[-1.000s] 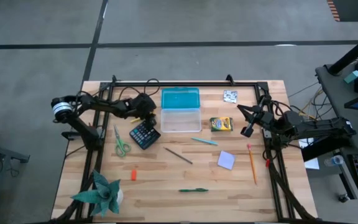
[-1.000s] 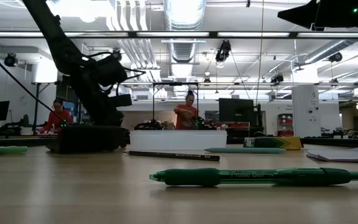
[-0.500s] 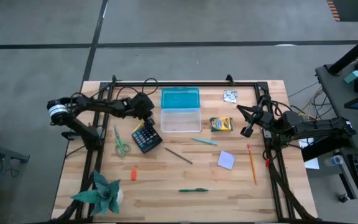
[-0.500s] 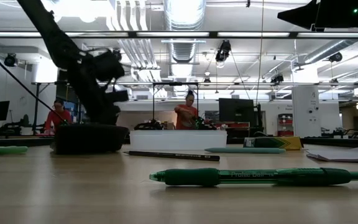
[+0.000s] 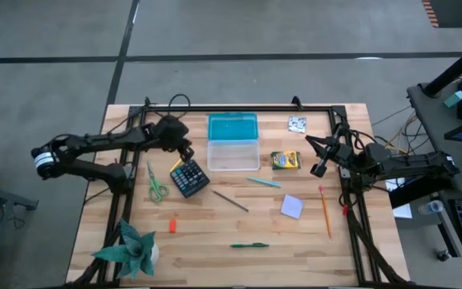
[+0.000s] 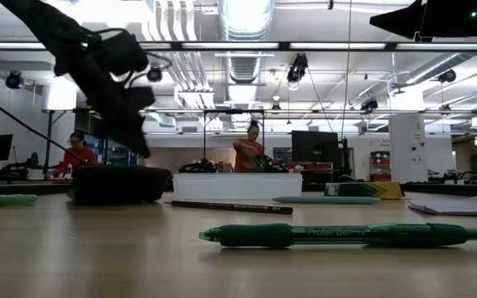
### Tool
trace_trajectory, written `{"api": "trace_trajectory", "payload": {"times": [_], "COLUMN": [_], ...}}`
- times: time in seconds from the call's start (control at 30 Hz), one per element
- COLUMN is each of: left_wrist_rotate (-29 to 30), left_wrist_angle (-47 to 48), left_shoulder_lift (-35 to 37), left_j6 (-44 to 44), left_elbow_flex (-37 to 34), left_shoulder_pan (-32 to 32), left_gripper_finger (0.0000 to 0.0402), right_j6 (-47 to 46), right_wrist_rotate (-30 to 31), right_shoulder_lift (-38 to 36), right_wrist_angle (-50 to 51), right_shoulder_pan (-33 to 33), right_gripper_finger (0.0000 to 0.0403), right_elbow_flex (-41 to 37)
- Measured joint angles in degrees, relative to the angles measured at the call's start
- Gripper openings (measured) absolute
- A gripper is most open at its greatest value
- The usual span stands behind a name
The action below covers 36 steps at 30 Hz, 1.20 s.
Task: Pack school essentials
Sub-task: Put the yellow pen into the blue supply box
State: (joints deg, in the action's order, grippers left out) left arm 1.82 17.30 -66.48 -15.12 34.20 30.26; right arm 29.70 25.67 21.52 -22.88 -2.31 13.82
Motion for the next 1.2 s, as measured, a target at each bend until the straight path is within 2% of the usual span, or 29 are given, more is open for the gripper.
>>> {"api": "trace_trajectory", "payload": {"times": [0.07, 0.17, 0.3, 0.43, 0.57, 0.67, 0.77, 0.97, 1.2], "left_wrist_rotate": [-0.04, -0.07, -0.12, 4.57, 4.77, 5.97, 7.20, 9.82, 10.80], "left_wrist_angle": [5.26, 8.95, 6.88, 6.33, 4.46, 4.07, 4.15, 3.69, 3.13], "left_shoulder_lift": [-0.73, -2.34, -5.18, -9.18, -13.34, -16.39, -19.24, -23.11, -21.67], "left_j6": [-6.85, -9.94, -10.09, -11.49, -11.57, -11.55, -11.55, -11.53, -11.05], "left_elbow_flex": [0.00, -0.04, 0.15, 0.80, 1.21, 1.85, 2.25, 2.44, 3.06], "left_shoulder_pan": [-0.18, -1.05, -1.17, -1.14, -1.22, -1.27, -1.29, -1.40, -1.84], "left_gripper_finger": [0.0006, 0.0032, 0.0088, 0.0146, 0.0169, 0.0163, 0.0138, 0.0024, 0.0021], "right_j6": [-0.02, 0.22, 0.97, 1.46, 1.95, 2.31, 2.35, 1.97, 1.85], "right_wrist_rotate": [0.00, -0.01, -0.01, -0.04, -0.04, -0.04, -0.04, -0.04, -0.04], "right_shoulder_lift": [0.00, 0.00, 0.00, 0.00, 0.02, 0.01, 0.01, 0.01, 0.00], "right_wrist_angle": [0.01, -0.01, -0.09, -0.56, -0.56, -0.57, -0.56, -0.55, -0.27], "right_shoulder_pan": [0.00, 0.00, 0.00, 0.00, 0.00, 0.00, 0.00, 0.00, 0.00], "right_gripper_finger": [0.0009, 0.0009, 0.0009, 0.0009, 0.0009, 0.0009, 0.0009, 0.0009, 0.0009], "right_elbow_flex": [0.00, 0.00, 0.00, 0.00, 0.00, 0.00, 0.00, 0.00, 0.00]}}
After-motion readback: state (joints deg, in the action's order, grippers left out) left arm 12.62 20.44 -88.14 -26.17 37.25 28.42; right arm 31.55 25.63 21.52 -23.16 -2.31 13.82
